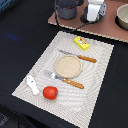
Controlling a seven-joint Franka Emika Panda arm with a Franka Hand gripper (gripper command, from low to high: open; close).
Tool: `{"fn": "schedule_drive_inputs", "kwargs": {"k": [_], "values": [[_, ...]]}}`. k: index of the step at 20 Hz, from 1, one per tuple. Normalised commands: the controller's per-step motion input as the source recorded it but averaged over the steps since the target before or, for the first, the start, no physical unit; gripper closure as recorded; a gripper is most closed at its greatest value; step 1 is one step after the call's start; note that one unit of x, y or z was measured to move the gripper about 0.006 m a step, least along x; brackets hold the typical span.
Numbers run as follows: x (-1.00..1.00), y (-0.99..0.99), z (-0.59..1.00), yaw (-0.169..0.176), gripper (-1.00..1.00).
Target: Interact with the objects in diverse but meaningful ways.
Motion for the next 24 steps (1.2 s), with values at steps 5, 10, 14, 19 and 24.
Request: {"fn": "schedule_drive_inputs", "kwargs": {"k": [5, 10, 14, 19, 24], "values": [[-0.16, 0.15, 0.38, 0.013, 1.0], [0.07, 0.1, 0.35, -0.045, 1.0], [0.5, 0.04, 0.31, -0.128, 1.0], [0.29, -0.02, 0.04, -0.095, 1.0], [-0.13, -0.16, -0.01, -0.035, 1.0]]}}
